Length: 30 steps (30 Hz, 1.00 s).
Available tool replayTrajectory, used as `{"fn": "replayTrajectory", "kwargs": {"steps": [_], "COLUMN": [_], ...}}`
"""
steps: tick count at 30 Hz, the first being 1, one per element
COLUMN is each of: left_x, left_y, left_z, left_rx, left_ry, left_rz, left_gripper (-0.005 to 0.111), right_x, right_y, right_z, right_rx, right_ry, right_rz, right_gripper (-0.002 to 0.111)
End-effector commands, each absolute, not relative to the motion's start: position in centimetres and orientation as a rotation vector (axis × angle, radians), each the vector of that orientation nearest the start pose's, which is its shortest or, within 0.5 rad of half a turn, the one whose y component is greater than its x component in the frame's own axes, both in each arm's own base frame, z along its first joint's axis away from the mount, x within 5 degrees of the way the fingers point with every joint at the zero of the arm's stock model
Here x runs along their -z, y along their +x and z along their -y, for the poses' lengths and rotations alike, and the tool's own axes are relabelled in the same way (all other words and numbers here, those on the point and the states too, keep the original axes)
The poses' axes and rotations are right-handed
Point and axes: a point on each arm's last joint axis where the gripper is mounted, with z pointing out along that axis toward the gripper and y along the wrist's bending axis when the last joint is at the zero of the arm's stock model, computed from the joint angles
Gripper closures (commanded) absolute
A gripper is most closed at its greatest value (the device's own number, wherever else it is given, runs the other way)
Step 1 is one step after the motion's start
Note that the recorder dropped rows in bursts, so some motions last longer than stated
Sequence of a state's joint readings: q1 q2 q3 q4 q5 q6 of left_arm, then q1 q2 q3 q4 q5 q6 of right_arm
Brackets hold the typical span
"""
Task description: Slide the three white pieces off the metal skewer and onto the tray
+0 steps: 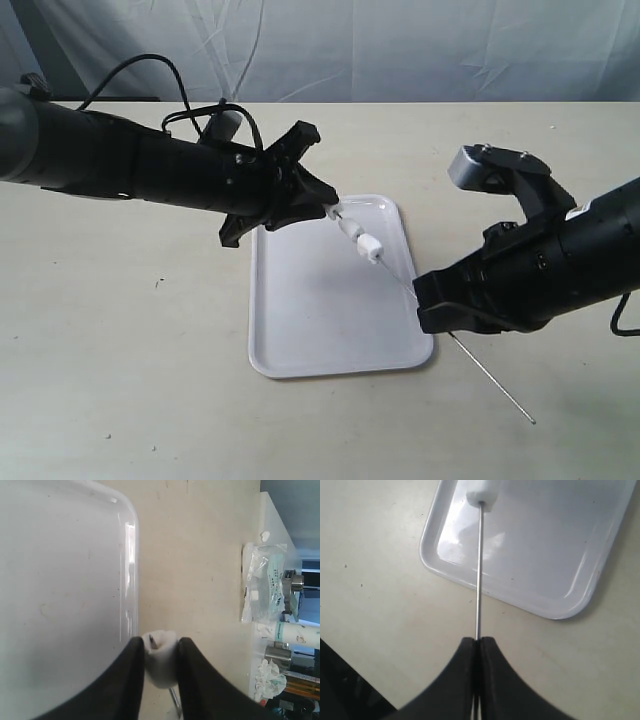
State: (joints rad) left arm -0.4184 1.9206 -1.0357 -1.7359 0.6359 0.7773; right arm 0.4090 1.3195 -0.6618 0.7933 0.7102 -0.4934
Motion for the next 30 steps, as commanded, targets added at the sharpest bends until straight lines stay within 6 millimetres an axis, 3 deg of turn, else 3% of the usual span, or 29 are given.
{"fn": "replayTrajectory", "kwargs": {"steps": [1, 14, 21, 30], "left_x": [-16.54, -16.63, -16.91, -16.83], "left_y": [32.90, 32.78, 32.46, 32.48], "left_z": [20.43, 20.54, 20.84, 20.72], "left_rx": [1.360, 1.383, 1.457, 1.445], "left_ry": [-0.350, -0.334, -0.318, -0.321], "left_rz": [-2.487, -2.487, -2.489, -2.498], "left_gripper": [0.084, 0.084, 0.072, 0.072], "right_x": [-21.70, -21.67, -21.51, -21.61], "right_y": [18.67, 18.66, 19.04, 19.28], "right_z": [-12.95, -12.91, -12.58, -12.64], "right_rx": [-0.855, -0.846, -0.769, -0.772], "right_ry": [-0.504, -0.512, -0.512, -0.478], "right_rz": [-2.704, -2.705, -2.691, -2.671], "right_gripper": [0.109, 0.109, 0.109, 0.109]}}
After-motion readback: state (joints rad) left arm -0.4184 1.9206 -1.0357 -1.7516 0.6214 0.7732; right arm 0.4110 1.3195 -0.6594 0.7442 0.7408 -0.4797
